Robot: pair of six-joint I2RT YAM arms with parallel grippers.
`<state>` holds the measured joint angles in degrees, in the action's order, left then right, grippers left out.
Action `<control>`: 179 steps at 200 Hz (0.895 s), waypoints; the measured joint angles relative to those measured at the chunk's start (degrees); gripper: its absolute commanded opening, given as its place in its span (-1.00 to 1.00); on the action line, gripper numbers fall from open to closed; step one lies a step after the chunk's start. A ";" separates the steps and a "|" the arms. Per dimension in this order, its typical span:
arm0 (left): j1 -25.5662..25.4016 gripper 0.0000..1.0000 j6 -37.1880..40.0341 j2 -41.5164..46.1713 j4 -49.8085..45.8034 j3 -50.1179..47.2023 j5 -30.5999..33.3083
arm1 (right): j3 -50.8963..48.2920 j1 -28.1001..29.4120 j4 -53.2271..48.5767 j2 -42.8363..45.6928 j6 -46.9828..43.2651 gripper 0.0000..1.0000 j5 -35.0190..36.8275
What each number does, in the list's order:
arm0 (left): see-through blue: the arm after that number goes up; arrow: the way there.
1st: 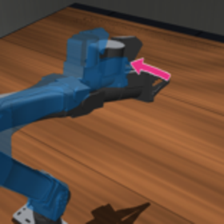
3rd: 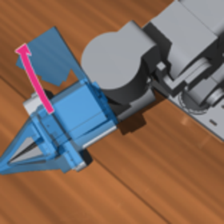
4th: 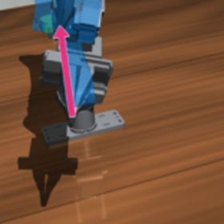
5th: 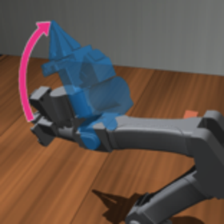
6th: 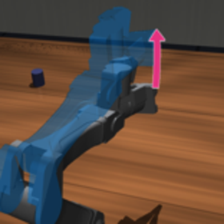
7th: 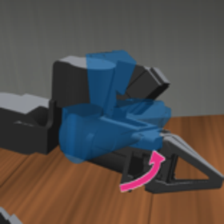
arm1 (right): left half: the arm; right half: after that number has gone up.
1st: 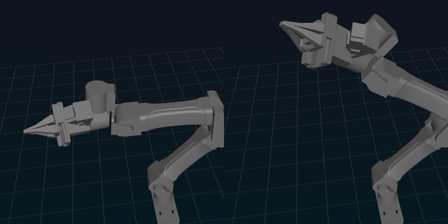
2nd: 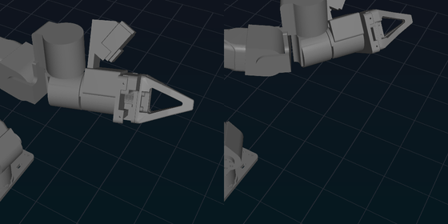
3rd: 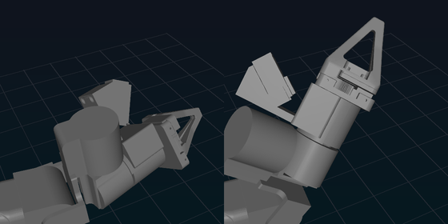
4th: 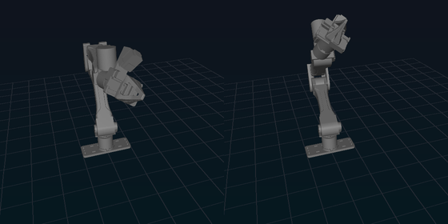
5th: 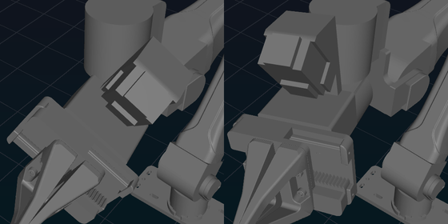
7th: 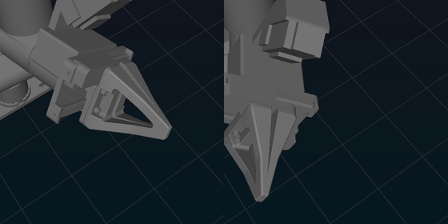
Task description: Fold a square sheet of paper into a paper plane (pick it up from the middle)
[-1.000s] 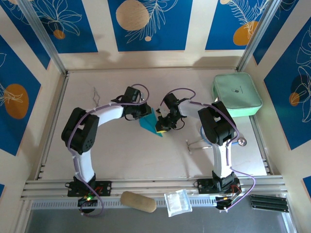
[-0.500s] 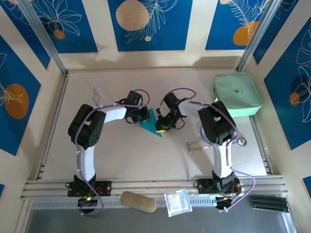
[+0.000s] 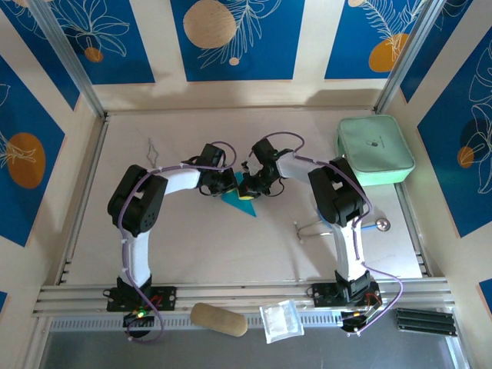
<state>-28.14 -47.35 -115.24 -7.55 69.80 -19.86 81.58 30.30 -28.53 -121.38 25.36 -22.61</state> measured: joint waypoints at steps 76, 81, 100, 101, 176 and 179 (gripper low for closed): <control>0.26 -1.00 -0.90 0.04 3.87 -1.97 -0.55 | -2.47 -0.07 2.23 0.07 -0.83 -0.96 -0.07; 0.31 -1.00 -1.03 0.04 4.26 -2.19 -0.72 | -3.23 -0.07 2.56 0.55 -1.03 -0.96 -0.07; 0.46 -1.00 -1.33 0.07 5.62 -2.86 -1.38 | -6.82 -0.07 3.06 2.89 -1.60 -0.96 -0.11; 0.48 -1.00 -1.36 0.07 5.66 -2.89 -1.40 | -6.95 -0.07 3.06 2.95 -1.64 -0.96 -0.11; 0.92 -1.00 -1.88 0.09 7.13 -3.54 -2.82 | -19.89 -1.62 3.04 11.67 -2.45 -0.94 -1.86; 0.92 -1.00 -1.86 0.09 7.17 -3.54 -2.84 | -20.09 -1.73 2.93 11.91 -2.45 -0.94 -1.88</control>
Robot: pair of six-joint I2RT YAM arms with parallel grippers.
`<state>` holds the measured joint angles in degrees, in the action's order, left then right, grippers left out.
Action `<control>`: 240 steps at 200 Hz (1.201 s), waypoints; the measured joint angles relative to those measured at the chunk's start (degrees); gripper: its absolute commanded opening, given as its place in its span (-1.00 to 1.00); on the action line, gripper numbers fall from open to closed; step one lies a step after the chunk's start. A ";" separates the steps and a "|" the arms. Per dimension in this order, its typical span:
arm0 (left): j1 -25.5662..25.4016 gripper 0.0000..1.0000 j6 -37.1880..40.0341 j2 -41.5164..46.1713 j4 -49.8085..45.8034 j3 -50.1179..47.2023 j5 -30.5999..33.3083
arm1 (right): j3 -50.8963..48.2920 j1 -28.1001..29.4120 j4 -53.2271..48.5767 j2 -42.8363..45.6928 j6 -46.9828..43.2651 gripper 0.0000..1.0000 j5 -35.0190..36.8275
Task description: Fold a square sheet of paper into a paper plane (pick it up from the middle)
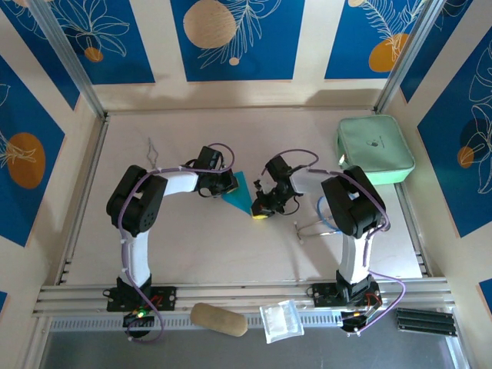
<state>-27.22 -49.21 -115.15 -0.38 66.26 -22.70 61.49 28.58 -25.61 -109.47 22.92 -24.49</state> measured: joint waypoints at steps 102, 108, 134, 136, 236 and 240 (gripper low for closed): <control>0.07 -1.00 -0.02 0.00 0.90 -0.22 0.02 | 9.64 0.37 1.40 0.02 0.44 -0.91 3.58; 0.07 -1.00 -0.02 0.00 0.90 -0.22 0.02 | 9.75 0.59 1.42 -0.76 0.44 -0.91 3.96; 0.07 -1.00 -0.02 0.00 0.90 -0.22 0.00 | 9.38 1.09 0.72 -3.48 0.44 -0.92 5.31; 0.07 -1.00 -0.02 0.00 0.90 -0.22 0.00 | 9.29 1.09 0.72 -3.63 0.42 -0.92 5.33; -2.01 -0.75 2.10 3.78 -0.61 -0.52 -0.22 | 8.37 1.18 0.33 -4.85 0.46 -0.94 5.88; -2.27 -0.75 2.21 4.15 -0.57 -0.63 -0.22 | 8.37 1.18 0.33 -4.87 0.46 -0.94 5.81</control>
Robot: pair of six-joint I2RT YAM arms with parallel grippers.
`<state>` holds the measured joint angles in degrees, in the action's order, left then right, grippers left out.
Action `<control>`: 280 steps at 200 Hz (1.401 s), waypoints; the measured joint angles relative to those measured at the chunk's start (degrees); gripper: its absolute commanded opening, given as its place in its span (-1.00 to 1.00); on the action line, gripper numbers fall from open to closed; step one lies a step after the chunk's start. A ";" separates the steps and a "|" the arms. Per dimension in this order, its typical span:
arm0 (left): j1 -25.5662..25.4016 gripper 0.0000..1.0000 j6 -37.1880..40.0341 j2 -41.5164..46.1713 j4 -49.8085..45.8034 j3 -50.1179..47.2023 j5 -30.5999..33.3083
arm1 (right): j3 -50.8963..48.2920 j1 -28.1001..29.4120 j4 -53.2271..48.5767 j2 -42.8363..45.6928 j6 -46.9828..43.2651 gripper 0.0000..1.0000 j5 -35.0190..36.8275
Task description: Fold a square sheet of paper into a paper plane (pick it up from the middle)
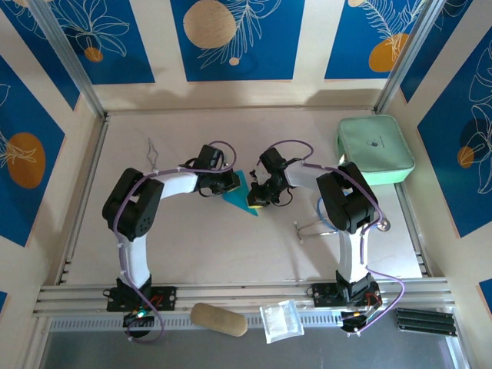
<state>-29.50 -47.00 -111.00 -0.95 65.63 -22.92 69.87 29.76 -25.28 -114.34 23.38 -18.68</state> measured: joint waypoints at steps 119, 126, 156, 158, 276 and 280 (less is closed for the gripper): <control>-2.40 -0.81 5.29 -3.15 -3.08 1.03 -0.15 | 0.20 -0.48 -0.22 -0.55 -0.02 -0.94 -1.42; -2.14 -0.79 5.49 -3.37 -3.32 1.25 -0.28 | 0.17 -0.52 -0.22 -0.55 -0.04 -0.94 -1.42; 0.15 -0.76 5.77 -3.85 -4.28 1.68 -1.81 | -0.04 -0.52 0.90 -0.63 -0.44 -0.94 -1.51; 0.42 -0.76 5.79 -3.93 -4.44 1.79 -1.99 | -0.07 -0.52 0.98 -0.63 -0.46 -0.94 -1.51; 15.19 -0.62 14.56 -9.07 -16.46 15.56 4.70 | -0.94 -0.37 3.30 -0.50 0.59 -0.86 -3.34; 15.37 -0.60 14.58 -9.05 -16.50 15.67 5.11 | -0.87 -0.35 3.10 -0.50 0.70 -0.83 -3.37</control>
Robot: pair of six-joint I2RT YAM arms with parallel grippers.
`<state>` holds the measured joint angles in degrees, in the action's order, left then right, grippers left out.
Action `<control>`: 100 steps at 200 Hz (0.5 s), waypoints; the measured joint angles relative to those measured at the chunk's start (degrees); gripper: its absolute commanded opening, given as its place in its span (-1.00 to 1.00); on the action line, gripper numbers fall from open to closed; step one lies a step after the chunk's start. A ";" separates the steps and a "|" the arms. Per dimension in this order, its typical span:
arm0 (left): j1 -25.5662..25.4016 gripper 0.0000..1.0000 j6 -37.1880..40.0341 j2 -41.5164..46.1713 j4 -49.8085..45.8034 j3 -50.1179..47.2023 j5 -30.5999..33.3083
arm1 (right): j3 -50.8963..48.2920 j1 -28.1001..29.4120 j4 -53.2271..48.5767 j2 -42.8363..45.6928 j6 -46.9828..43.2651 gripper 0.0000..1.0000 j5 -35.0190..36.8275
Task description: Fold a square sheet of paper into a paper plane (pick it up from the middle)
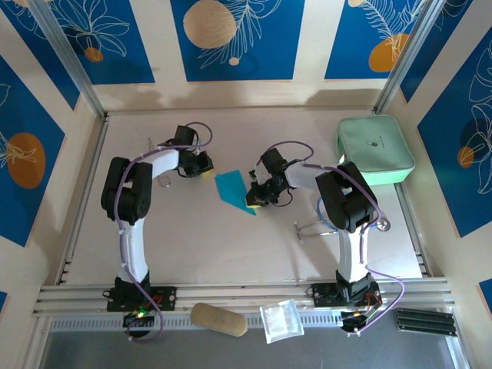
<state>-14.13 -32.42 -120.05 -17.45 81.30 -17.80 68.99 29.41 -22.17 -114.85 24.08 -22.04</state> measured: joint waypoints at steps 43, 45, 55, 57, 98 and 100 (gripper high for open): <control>0.28 -0.19 -3.26 8.02 0.92 -4.48 0.81 | 1.01 0.35 -1.16 2.43 4.59 -0.48 0.02; 0.22 -0.17 -4.13 8.98 1.31 -5.20 0.79 | 1.14 0.35 -1.16 2.64 4.46 -0.47 0.02; -0.04 -0.07 -5.55 12.66 2.73 -7.93 0.35 | 1.86 0.09 -0.68 3.69 5.31 -0.42 0.24; -0.11 -0.05 -6.05 13.40 3.04 -8.52 0.28 | 2.03 0.00 -0.52 3.85 5.53 -0.41 0.33; -1.31 0.17 -15.34 22.49 12.15 -20.79 -2.08 | 7.04 -2.51 0.87 3.30 5.84 -0.32 1.03; -1.33 0.17 -15.87 22.62 12.66 -21.40 -2.08 | 7.41 -2.60 0.79 3.13 5.73 -0.32 1.11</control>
<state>-15.46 -48.29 -97.43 -4.80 59.90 -19.88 76.40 26.81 -21.39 -111.72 29.80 -20.93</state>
